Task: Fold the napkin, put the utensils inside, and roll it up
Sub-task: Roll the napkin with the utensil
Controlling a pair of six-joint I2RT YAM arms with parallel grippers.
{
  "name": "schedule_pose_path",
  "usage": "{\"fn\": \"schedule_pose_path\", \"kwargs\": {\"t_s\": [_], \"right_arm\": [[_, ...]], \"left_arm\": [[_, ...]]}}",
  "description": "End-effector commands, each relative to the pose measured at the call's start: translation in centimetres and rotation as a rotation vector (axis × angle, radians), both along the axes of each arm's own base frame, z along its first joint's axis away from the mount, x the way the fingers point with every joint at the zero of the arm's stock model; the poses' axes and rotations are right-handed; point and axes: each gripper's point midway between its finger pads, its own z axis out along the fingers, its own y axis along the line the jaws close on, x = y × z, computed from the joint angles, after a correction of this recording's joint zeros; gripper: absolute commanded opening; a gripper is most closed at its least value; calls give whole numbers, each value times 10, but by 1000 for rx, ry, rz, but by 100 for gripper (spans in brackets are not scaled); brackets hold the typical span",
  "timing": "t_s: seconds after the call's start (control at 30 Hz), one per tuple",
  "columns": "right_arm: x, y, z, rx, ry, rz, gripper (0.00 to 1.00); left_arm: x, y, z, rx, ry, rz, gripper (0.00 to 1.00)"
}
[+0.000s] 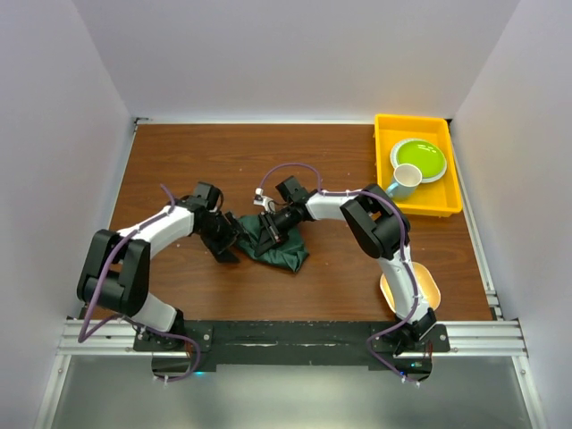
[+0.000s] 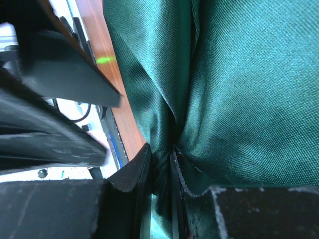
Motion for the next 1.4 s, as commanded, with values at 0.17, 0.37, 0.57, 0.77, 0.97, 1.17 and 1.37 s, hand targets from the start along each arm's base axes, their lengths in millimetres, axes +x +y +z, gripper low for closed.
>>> {"fn": "schedule_pose_path", "kwargs": {"t_s": [0.17,0.37,0.57,0.77,0.97,1.17,1.37], "right_arm": [[6,-5,-19,-68,-58,-55,6],[3,-4,-15,-56,-52,-58,7],[0,-6,-12,-53,-43,-54,10],[0,-3,-6,-37,-53,-46,18],[3,-6,9,-45,-120,-8,34],[12,-14,36,-106,-255,22,64],[28,-30,77,-213,-449,0,98]], "left_arm": [[12,-12,-17,-60,76,239,55],[13,-11,-36,-77,80,342,43],[10,-5,-55,-48,78,367,36],[6,-2,-63,-31,92,366,11],[1,0,-56,-2,92,316,0],[-2,0,-49,1,88,268,0],[-5,-1,-48,-2,101,248,0]]}}
